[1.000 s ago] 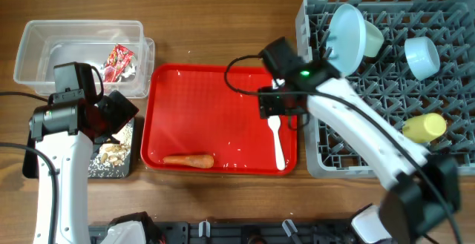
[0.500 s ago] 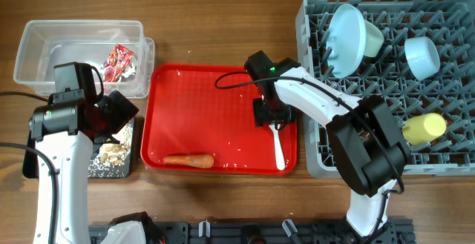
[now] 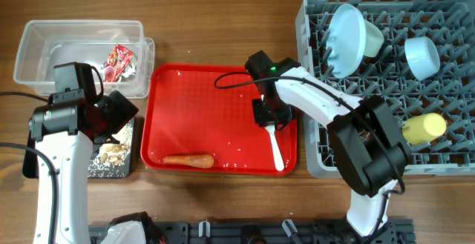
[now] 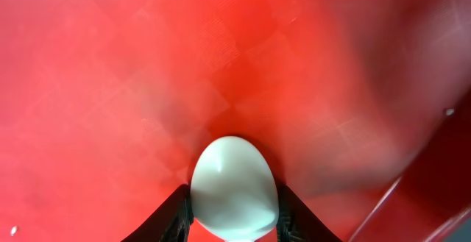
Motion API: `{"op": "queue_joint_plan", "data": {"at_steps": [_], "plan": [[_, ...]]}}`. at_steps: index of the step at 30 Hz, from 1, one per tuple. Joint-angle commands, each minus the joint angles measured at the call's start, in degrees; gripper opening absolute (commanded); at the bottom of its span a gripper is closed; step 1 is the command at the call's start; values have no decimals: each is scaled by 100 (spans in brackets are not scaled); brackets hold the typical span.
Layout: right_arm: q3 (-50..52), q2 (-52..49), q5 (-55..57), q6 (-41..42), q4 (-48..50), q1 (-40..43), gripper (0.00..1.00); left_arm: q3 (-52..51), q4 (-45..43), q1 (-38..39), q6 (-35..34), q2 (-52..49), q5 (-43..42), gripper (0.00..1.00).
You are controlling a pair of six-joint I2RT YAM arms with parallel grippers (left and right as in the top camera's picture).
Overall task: Sort waste into correct bins and load items into the dishwasher rack
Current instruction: 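Carry the white spoon into the rack and release it, then grasp the orange carrot on the red tray with the left gripper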
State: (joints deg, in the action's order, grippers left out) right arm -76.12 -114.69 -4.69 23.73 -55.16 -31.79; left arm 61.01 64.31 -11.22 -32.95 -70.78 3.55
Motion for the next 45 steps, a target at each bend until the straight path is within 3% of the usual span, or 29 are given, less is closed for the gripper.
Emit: {"op": "queue_joint_plan", "data": {"at_steps": [1,9,11,15,20,21,23,25,27,29,34,38,45], "plan": [[-258,793,-90,-330,-146,210,28,13,7,-26,-74,70,-9,100],[-345,2990,688,-1484,-61,1735,25,11,-4,-24,-76,70,-358,100],[-334,3036,656,-1539,-127,2216,25,7,-11,-24,-76,70,-682,100],[-87,2734,619,-1729,-245,2363,25,-20,-15,212,-186,48,-962,100],[114,2186,260,-1777,-96,2363,27,-426,-57,938,-1432,48,-975,100],[114,2116,221,-1775,-63,2363,35,-573,-70,1069,-1838,48,-975,100],[116,2050,160,-1775,-37,2363,41,-813,-109,1257,-2426,48,-979,100],[114,2052,92,-1779,-42,2363,62,-1054,-280,1458,-2677,48,-1001,100],[114,2057,72,-1773,-59,2363,68,-1239,-501,1714,-2763,48,-1064,100],[114,2177,44,-1773,-151,2363,68,-1366,-682,1958,-2830,39,-1163,100],[114,3261,-136,-1784,-236,2363,69,-1497,-1355,3016,-3847,-315,-1167,100],[118,3338,-136,-1910,-354,2363,69,-1497,-1532,3668,-4690,-903,-1169,100],[127,3331,-116,-1926,-387,2363,69,-1506,-1617,3849,-5154,-1281,-990,100]]}}
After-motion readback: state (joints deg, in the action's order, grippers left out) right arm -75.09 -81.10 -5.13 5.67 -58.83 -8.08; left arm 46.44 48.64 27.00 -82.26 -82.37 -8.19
